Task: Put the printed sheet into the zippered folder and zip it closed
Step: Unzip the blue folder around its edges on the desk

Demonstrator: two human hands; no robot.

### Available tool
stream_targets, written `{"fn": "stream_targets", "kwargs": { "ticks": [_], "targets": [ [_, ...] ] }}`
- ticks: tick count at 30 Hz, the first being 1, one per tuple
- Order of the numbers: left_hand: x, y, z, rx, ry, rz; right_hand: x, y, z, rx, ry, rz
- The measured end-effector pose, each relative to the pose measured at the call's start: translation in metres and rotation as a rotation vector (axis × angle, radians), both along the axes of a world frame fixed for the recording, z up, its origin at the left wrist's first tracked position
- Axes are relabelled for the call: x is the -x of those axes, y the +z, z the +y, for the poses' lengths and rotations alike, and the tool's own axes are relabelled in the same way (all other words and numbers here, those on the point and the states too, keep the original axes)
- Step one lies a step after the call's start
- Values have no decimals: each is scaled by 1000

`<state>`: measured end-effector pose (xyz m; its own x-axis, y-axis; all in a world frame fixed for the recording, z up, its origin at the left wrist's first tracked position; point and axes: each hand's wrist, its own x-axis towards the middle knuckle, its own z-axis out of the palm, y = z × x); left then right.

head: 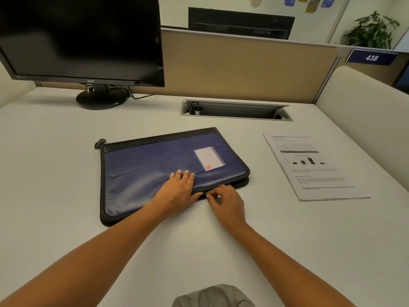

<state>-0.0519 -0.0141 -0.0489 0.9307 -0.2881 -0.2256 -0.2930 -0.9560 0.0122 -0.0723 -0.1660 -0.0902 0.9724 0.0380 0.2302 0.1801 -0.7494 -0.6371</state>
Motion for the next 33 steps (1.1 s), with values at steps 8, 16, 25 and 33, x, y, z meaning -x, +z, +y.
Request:
{"fn": "stream_targets", "kwargs": {
  "ticks": [8,16,25,33],
  "targets": [
    [5,-9,28,208,-134,-28,-11,4,-17,46,-102,-22],
    [-5,-5,37,201,-406,86,-46,19,-56,88,-314,30],
    [-11,-2,45,113,-554,147,-59,22,-68,137,-342,49],
    [-3,-2,64,88,-562,101,-59,18,-65,65,-342,64]
  ]
}}
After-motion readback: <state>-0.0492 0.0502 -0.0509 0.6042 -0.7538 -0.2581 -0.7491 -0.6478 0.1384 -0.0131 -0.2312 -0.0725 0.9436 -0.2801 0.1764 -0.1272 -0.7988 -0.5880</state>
